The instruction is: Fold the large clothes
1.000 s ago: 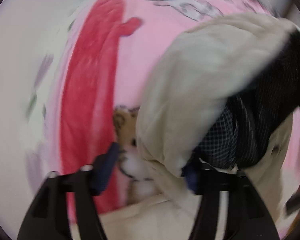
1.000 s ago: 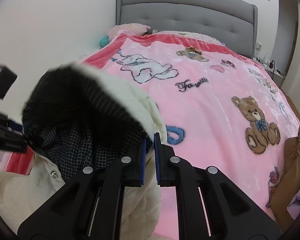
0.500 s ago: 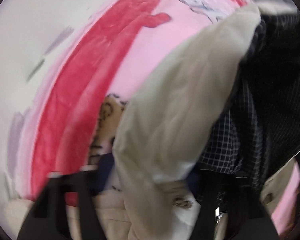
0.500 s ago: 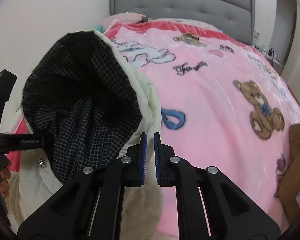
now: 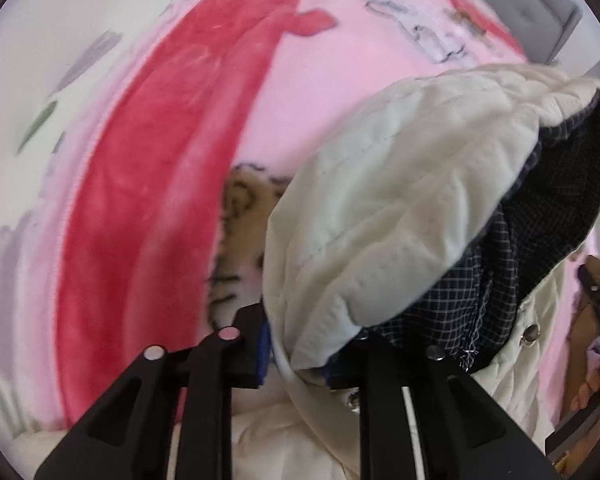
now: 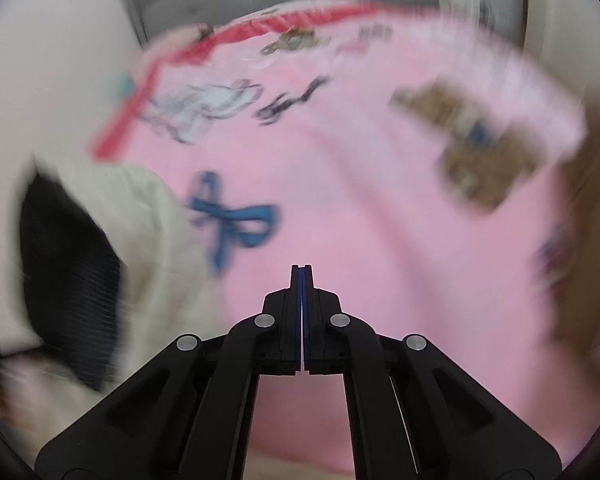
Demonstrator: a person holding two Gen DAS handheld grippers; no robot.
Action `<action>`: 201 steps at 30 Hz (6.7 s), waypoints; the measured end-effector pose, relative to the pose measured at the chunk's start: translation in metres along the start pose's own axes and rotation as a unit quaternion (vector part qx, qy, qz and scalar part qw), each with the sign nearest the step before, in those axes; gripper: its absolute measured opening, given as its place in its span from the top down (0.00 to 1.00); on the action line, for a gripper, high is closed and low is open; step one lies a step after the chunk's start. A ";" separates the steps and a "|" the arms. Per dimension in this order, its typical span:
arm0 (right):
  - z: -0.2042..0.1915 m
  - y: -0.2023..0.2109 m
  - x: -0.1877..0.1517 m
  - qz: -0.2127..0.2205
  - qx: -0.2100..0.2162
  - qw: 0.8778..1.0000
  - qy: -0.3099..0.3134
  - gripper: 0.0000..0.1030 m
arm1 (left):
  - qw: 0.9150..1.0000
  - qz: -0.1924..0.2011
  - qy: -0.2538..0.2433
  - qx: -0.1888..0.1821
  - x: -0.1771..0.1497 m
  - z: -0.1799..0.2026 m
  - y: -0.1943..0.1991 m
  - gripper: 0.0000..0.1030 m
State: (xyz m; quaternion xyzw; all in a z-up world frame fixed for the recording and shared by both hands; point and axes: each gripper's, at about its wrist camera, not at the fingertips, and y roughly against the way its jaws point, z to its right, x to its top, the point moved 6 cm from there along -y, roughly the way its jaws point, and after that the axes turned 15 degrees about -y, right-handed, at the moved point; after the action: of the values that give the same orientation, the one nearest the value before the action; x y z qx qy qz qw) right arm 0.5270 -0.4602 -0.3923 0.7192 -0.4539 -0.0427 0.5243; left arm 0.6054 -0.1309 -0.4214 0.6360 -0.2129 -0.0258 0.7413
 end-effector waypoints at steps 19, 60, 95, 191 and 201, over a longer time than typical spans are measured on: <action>-0.112 -0.059 -0.039 -0.043 -0.121 0.981 0.143 0.86 | 0.998 0.016 -0.003 0.067 0.025 -0.015 0.012 0.69; -0.027 0.070 -0.078 -0.023 0.070 0.974 0.215 0.66 | 0.967 0.173 -0.184 0.041 -0.073 -0.040 0.066 0.47; -0.108 -0.059 -0.101 -0.127 -0.004 0.963 0.237 0.76 | 0.963 0.132 -0.214 -0.096 -0.102 -0.005 0.089 0.44; 0.038 0.174 -0.288 -0.018 0.043 0.949 0.312 0.87 | 0.894 0.195 -0.400 0.046 -0.284 0.080 0.079 0.80; 0.034 0.237 -0.286 -0.018 0.078 0.952 0.294 0.45 | 0.905 0.181 -0.384 0.003 -0.309 0.074 0.110 0.44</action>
State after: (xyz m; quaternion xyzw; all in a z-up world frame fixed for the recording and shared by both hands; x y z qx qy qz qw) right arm 0.1976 -0.2939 -0.3386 0.7462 -0.2686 0.1970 0.5764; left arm 0.2737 -0.0836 -0.3961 0.5299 -0.5926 -0.1327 0.5919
